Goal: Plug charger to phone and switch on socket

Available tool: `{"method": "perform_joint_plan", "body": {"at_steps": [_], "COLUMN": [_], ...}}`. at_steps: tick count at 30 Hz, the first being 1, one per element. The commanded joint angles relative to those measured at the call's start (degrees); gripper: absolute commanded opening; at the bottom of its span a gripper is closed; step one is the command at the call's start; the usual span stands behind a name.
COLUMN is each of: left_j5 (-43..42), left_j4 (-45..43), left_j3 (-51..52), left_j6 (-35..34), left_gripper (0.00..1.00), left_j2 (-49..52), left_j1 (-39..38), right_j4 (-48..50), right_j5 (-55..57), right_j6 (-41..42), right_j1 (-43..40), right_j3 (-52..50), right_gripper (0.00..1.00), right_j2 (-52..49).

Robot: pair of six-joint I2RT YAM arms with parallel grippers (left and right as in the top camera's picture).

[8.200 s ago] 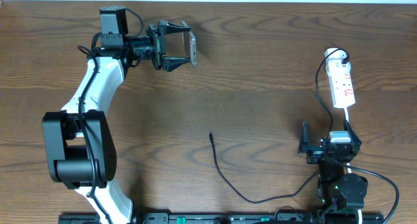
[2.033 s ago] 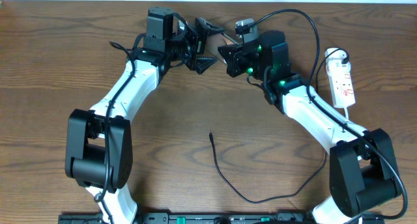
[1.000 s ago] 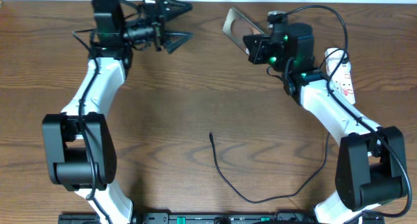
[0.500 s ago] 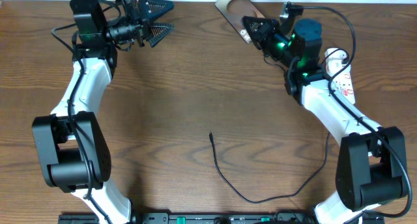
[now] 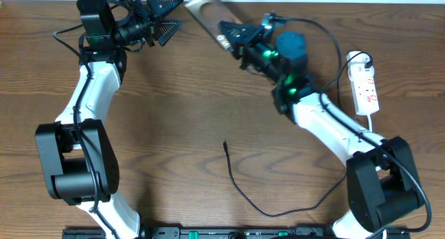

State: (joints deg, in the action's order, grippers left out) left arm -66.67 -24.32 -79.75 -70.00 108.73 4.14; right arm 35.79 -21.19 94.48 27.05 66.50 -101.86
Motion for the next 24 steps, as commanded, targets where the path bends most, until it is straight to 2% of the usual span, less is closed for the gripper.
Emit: {"method": "perform_joint_plan", "body": {"at_steps": [1, 11, 17, 24], "left_j5": [1.18, 1.64, 2.08, 3.37], "left_j4": [-0.24, -0.24, -0.24, -0.24], "left_j3": [-1.27, -1.27, -1.27, -1.27], "left_j6": [-4.22, -9.73, -9.84, -9.81], "left_gripper": [0.96, 0.96, 0.96, 0.85], "left_j2": [-1.16, -1.16, -1.16, -1.16], "left_j1": [-0.48, -0.63, -0.98, -2.99], "right_j4": [1.36, 1.46, 1.42, 1.31], "right_j5": [7.65, 12.09, 13.22, 14.67], "right_j6": [2.51, 9.4, 10.75, 10.71], "right_j1": [2.51, 7.19, 8.63, 10.03], "right_j3": [0.57, 0.57, 0.57, 0.57], "right_gripper": [0.01, 0.01, 0.01, 0.01], "right_j2": [0.48, 0.48, 0.48, 0.48]}}
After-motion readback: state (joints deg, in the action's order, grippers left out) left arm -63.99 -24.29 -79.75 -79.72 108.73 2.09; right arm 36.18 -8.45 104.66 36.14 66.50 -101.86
